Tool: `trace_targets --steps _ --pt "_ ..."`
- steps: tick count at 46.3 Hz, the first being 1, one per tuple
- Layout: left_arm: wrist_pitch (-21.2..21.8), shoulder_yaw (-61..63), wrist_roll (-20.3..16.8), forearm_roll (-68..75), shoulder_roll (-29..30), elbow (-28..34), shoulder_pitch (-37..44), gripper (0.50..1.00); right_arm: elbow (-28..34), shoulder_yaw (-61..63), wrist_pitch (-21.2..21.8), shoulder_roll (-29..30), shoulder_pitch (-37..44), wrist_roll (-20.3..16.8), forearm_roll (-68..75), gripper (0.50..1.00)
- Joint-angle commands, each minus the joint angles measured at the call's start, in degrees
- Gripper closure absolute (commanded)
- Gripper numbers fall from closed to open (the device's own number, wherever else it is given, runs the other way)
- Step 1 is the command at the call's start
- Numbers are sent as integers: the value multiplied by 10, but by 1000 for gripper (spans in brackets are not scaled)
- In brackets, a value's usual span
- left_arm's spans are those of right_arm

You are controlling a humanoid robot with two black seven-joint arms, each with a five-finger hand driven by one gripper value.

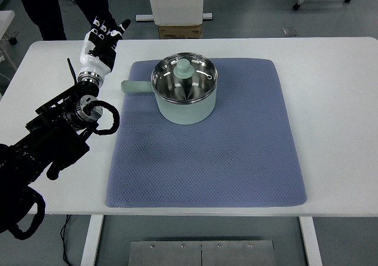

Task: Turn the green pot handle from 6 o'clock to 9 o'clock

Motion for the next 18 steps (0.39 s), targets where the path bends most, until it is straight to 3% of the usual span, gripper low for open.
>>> trace_targets --steps 1,18 --pt "-1 -2 0 -7 -1 4 3 500 0 2 0 0 0 0 0 500" --pt "-35 -2 0 -7 -1 12 8 500 1 3 0 0 -1 0 1 500"
